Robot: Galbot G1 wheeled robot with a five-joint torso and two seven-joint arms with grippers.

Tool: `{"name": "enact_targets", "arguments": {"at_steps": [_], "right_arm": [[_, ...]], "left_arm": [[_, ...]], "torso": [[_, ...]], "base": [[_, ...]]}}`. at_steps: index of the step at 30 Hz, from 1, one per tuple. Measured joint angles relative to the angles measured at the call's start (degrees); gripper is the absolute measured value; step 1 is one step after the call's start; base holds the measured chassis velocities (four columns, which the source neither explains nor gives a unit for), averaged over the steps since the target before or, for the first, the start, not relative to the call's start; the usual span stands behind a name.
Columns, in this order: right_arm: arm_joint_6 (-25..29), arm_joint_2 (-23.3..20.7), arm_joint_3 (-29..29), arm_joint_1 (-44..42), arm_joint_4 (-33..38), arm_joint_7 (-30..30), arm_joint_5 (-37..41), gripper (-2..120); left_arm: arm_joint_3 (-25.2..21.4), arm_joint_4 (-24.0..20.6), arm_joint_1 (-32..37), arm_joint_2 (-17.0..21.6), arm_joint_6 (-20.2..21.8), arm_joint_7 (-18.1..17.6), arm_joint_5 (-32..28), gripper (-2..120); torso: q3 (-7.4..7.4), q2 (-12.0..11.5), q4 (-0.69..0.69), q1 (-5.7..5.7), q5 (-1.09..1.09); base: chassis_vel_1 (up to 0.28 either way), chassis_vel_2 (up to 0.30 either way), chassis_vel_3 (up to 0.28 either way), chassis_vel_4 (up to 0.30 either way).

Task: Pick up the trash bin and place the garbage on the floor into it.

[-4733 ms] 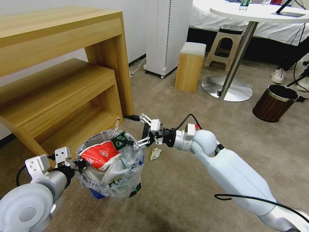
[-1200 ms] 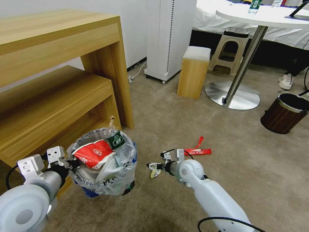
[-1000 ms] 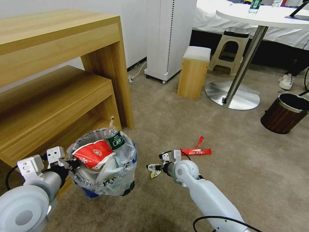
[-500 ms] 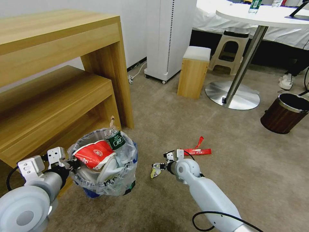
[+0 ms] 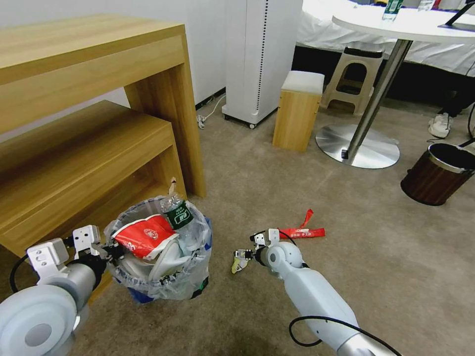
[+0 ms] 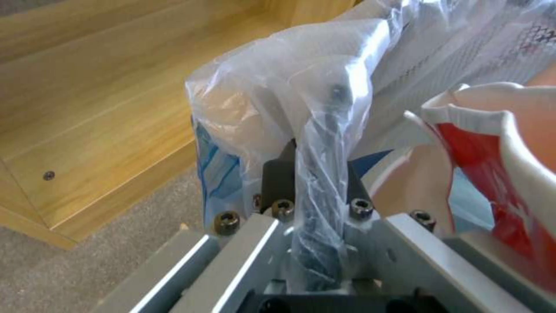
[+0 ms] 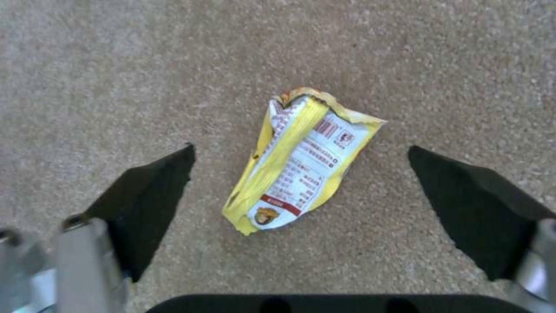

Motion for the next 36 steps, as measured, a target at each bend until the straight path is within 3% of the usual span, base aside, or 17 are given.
{"name": "enact_targets", "arguments": {"at_steps": [9,20,22,25,36], "right_arm": [[0.54,1.39,0.29,0.42,-2.34,-0.9,-2.07,83],[1.19,2.35,0.21,0.56,-3.6,-1.91,-3.86,63],[1.31,2.34,0.22,0.55,-3.89,-2.11,-4.2,52],[1.5,2.36,0.36,0.76,-4.69,-2.34,-4.58,44],[2.5,2.39,1.03,1.74,-7.12,-3.37,-6.58,43]], "left_arm": [[-0.49,-0.1,0.22,0.52,0.0,0.12,-0.09,1],[-0.62,-0.31,0.33,0.72,-0.03,0.16,-0.18,1],[-0.56,-0.31,0.22,0.69,-0.03,0.19,-0.2,1],[-0.45,-0.27,0.18,0.64,-0.05,0.22,-0.21,1],[-0.26,0.06,-0.01,0.46,-0.06,0.29,-0.18,1]], "torso": [[0.0,0.0,0.0,0.0,0.0],[0.0,0.0,0.0,0.0,0.0],[0.0,0.0,0.0,0.0,0.0],[0.0,0.0,0.0,0.0,0.0],[0.0,0.0,0.0,0.0,0.0]], "base": [[0.0,0.0,0.0,0.0],[0.0,0.0,0.0,0.0],[0.0,0.0,0.0,0.0],[0.0,0.0,0.0,0.0],[0.0,0.0,0.0,0.0]]}}
